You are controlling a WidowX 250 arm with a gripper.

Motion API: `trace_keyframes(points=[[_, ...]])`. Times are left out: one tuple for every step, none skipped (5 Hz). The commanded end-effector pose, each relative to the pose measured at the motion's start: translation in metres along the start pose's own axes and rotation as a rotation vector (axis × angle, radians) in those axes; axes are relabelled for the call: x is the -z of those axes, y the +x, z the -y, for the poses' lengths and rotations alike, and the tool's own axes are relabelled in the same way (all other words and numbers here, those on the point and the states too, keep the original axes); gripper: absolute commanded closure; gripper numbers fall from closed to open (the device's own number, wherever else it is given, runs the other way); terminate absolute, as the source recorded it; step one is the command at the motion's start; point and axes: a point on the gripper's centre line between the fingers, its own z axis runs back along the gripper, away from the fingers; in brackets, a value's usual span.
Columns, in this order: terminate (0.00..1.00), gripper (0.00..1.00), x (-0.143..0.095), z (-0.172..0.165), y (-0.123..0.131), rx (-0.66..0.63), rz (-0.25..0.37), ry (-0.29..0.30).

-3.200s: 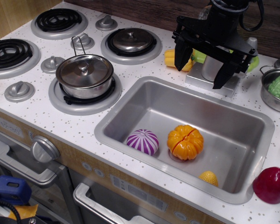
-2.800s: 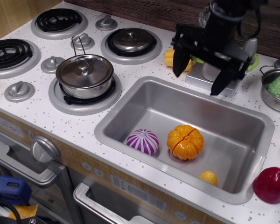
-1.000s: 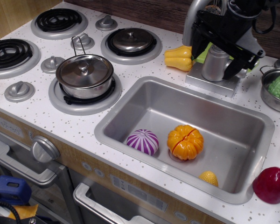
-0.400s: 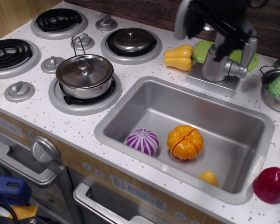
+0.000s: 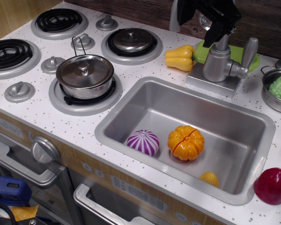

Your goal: Turn faucet front to left

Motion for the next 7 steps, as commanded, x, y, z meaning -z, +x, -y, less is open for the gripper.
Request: trace_keyframes(points=[[0.00, 0.00, -0.015, -0.022, 0.012, 0.005, 0.077, 0.031], [0.00, 0.00, -0.009, -0.029, 0.014, 0.015, 0.099, 0.048], [0.00, 0.00, 0.000, -0.034, 0.016, 0.017, 0.116, 0.042], [0.00, 0.00, 0.005, -0.039, 0.017, 0.027, 0.129, 0.045], [0.00, 0.00, 0.008, -0.045, 0.017, 0.032, 0.146, 0.068], [0.00, 0.00, 0.008, -0.050, 0.018, 0.036, 0.153, 0.080], [1.00, 0.00, 0.010, -0.047, 0.018, 0.018, 0.153, 0.080]])
